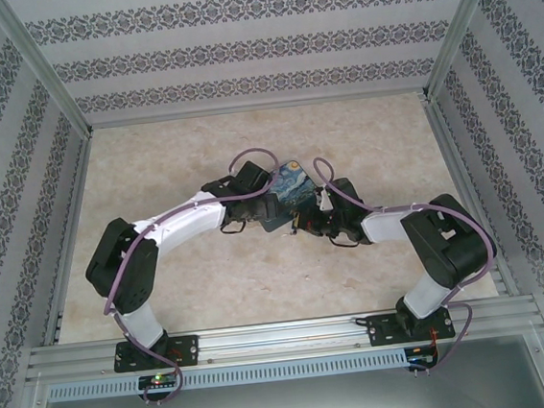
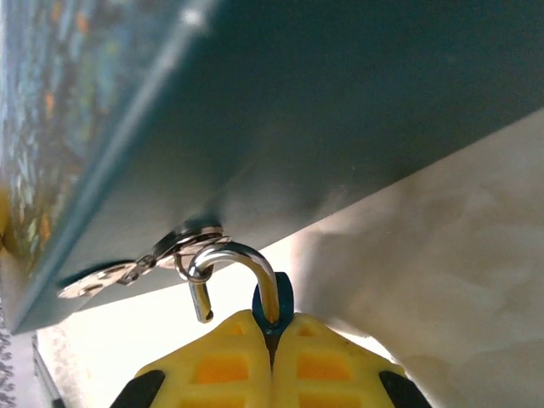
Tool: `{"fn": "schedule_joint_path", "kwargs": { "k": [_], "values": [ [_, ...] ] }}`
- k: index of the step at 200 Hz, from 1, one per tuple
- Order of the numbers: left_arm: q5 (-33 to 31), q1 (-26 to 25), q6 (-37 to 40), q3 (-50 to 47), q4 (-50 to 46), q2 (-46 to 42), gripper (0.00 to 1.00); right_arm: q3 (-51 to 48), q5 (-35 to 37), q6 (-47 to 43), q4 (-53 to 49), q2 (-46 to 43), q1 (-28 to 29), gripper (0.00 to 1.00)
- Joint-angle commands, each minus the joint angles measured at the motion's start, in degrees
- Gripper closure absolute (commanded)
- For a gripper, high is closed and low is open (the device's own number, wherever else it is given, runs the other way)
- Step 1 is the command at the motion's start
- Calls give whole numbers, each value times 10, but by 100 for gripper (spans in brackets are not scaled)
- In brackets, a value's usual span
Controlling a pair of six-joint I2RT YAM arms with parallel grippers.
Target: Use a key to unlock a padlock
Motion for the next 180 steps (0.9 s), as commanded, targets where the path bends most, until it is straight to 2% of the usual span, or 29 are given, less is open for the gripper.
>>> {"fn": "schedule_joint_path", "kwargs": {
  "k": [1, 27, 60, 140, 180],
  "values": [
    [-34, -17, 10, -11, -44, 22, 0, -11, 12, 70, 3, -5, -5, 100],
    [-40, -25, 3, -23, -41, 28, 0, -13, 8, 111, 19, -8, -6, 100],
    [-37, -26, -1, -33, -36, 32, 0, -5, 13, 119, 9, -20, -9, 100],
    [-10, -26, 7, -37, -34, 55, 2, 44, -27, 90, -11, 5, -73, 100],
    [0, -26, 7, -38, -33, 63, 2, 98, -42, 43, -62, 28, -101, 100]
  ]
}}
